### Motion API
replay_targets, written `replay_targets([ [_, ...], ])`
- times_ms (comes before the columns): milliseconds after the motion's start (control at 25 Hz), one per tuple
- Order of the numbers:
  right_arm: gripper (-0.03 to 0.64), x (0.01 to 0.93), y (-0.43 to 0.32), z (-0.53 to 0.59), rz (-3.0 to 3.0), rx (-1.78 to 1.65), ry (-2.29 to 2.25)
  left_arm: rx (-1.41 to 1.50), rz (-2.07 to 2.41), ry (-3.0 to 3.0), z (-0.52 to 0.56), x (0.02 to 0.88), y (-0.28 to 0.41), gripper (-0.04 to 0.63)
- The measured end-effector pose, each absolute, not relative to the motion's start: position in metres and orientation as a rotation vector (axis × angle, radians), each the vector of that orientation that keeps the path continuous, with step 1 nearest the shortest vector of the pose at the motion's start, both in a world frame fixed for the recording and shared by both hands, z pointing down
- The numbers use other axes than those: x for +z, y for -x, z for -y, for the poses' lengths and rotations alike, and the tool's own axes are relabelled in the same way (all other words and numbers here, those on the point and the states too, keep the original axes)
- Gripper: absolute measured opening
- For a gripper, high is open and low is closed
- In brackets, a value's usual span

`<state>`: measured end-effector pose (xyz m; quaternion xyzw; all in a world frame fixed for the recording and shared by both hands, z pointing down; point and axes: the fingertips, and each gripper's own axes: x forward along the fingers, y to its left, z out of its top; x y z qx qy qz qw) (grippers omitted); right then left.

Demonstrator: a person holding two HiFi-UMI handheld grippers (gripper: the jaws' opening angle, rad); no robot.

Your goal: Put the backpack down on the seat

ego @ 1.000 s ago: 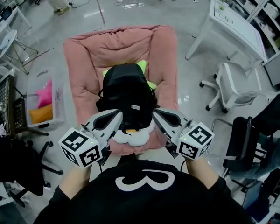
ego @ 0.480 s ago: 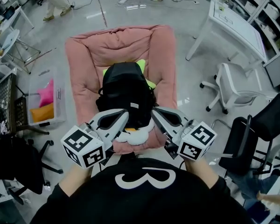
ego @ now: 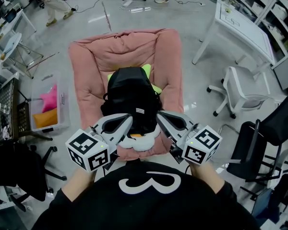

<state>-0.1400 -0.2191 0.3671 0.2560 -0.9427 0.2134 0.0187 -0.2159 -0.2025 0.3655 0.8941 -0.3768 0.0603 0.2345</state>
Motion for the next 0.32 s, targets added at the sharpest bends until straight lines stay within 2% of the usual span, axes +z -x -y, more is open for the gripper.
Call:
replay_targets([
  [320, 0.005, 0.365, 0.137, 0.232, 2.917, 0.666, -0.820, 0.173, 1.041, -2.450, 0.217, 0.363, 0.218, 0.006],
])
